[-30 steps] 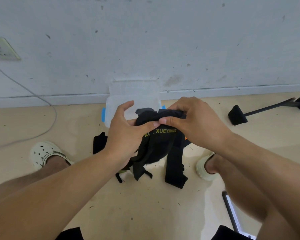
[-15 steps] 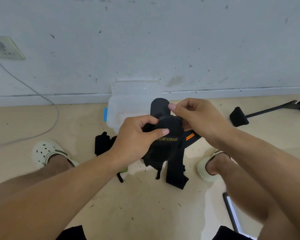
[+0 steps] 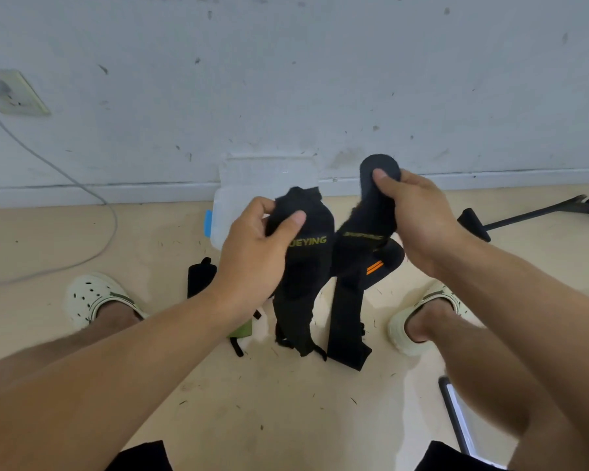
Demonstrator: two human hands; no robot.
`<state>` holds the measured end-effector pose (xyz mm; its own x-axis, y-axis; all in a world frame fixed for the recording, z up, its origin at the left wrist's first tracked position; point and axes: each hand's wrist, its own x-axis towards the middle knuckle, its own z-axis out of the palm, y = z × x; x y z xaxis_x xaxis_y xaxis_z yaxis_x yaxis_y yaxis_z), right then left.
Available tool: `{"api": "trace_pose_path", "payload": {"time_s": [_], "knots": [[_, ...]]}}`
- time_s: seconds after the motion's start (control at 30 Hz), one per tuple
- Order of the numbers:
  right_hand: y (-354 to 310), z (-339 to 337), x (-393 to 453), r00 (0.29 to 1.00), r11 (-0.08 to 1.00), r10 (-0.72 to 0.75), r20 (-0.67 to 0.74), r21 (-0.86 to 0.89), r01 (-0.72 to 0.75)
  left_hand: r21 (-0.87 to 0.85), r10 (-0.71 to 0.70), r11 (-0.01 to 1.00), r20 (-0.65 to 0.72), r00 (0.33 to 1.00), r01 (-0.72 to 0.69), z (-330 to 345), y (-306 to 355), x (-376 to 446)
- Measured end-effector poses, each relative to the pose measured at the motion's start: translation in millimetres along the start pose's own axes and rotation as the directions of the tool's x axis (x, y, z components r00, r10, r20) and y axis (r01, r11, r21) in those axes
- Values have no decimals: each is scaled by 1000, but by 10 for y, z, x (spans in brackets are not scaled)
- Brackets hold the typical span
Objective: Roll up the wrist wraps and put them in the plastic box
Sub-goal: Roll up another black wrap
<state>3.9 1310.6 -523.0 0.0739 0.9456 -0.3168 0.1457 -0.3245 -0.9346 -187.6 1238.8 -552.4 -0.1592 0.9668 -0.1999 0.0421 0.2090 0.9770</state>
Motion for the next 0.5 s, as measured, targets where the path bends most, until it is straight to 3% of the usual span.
{"api": "trace_pose_path", "payload": {"time_s": [0.07,0.17,0.37,0.5], "knots": [[-43,-40,-19,996,977,-83,-32,-200,75,-22,-24,1000,-95,995,22,-50,19,53],[-28,-40,-75,982,888,-167,90,-419,189,-45,-45,998,-182,982,37,-108,31,132],[22,150,-260,932,870,-84,352,-430,240,0,15,1000,-226,974,-16,-136,94,177],[93,216,-295,922,892,-104,372,-376,252,-14,26,999,-202,979,-30,-149,131,153]]}}
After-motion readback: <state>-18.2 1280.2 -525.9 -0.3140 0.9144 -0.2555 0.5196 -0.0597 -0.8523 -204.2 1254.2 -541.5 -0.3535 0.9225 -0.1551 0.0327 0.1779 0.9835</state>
